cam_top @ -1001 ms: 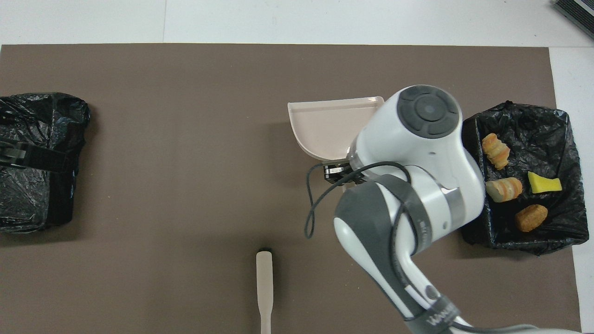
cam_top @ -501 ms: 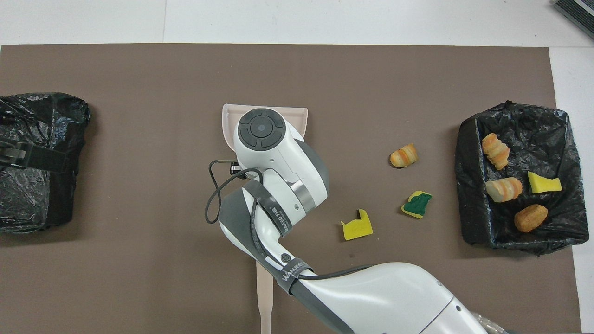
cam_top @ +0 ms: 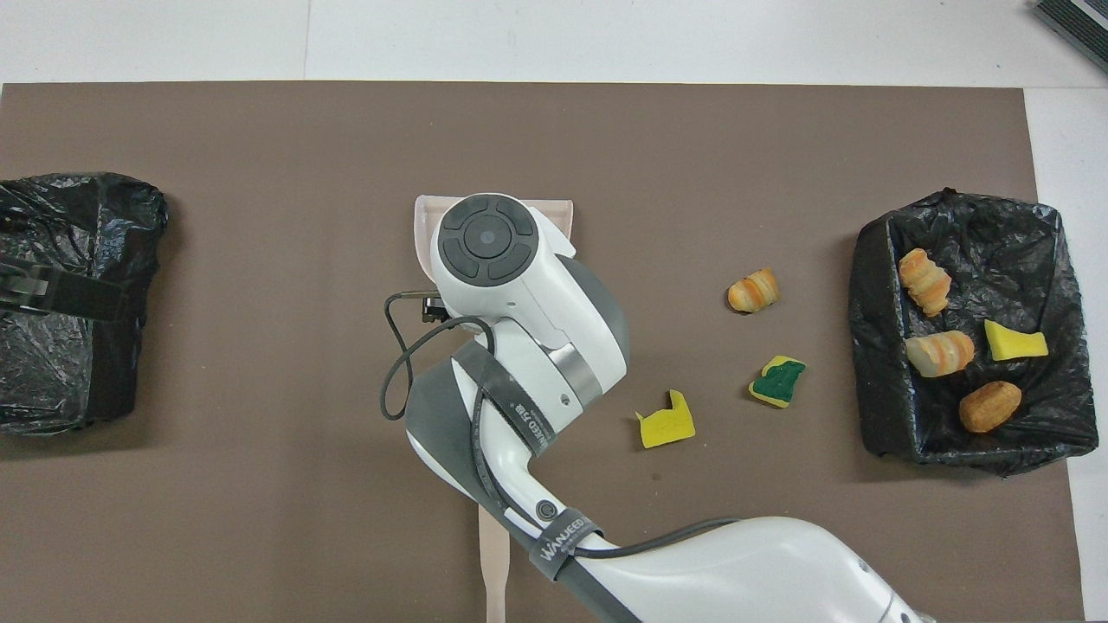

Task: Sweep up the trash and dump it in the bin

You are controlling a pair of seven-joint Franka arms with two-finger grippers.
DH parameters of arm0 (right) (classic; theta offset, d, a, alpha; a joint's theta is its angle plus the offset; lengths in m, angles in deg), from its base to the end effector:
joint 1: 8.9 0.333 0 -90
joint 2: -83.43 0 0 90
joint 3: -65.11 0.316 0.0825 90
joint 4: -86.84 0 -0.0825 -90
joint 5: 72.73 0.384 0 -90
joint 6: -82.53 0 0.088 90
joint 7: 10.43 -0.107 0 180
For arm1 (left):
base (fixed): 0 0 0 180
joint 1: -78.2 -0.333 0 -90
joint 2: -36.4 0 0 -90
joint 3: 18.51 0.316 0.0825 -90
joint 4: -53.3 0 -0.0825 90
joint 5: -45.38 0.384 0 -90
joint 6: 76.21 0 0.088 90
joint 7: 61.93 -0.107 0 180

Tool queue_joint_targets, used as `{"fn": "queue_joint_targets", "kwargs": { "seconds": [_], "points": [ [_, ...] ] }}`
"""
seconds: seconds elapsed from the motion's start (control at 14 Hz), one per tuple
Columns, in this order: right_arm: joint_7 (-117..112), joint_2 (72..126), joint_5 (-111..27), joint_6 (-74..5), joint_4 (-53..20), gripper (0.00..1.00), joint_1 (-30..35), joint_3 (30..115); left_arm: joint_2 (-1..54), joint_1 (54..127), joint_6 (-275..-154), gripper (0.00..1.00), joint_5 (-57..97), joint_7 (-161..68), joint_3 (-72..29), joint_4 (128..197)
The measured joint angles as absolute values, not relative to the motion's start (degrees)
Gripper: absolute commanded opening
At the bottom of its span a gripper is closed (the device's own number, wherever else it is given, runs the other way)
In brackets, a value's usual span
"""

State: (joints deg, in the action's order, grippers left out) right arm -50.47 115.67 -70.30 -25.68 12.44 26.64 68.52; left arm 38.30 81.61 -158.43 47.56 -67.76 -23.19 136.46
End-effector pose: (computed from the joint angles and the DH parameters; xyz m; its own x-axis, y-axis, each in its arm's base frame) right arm 0.5644 0.4482 0.4215 0.9989 -0.0404 -0.0255 -0.0421 -0.9964 -0.0731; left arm 0.5240 -0.0709 0.6860 0.9718 -0.2355 0.0126 -0.2348 -0.9712 -0.0418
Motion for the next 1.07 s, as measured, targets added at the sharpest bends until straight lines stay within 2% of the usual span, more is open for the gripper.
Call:
{"fn": "queue_joint_targets", "kwargs": {
  "seconds": [0.21,0.57,0.79,1.07],
  "points": [
    [-50.5,110.9,-70.3,-21.9,9.5,1.00,27.1,68.8,38.3,81.6,-158.4,1.00,47.6,-67.8,-23.2,136.5],
    [-50.8,100.4,-69.8,-21.2,-2.7,1.00,29.2,68.9,38.3,81.6,-158.4,1.00,47.6,-67.8,-23.2,136.5],
    [-54.0,96.1,-67.8,-21.6,-9.4,1.00,31.1,69.0,38.3,81.6,-158.4,1.00,47.6,-67.8,-23.2,136.5],
    [-55.1,91.0,-62.3,-30.8,-20.9,1.00,34.0,69.1,38.3,81.6,-158.4,1.00,47.6,-67.8,-23.2,136.5]
  ]
}}
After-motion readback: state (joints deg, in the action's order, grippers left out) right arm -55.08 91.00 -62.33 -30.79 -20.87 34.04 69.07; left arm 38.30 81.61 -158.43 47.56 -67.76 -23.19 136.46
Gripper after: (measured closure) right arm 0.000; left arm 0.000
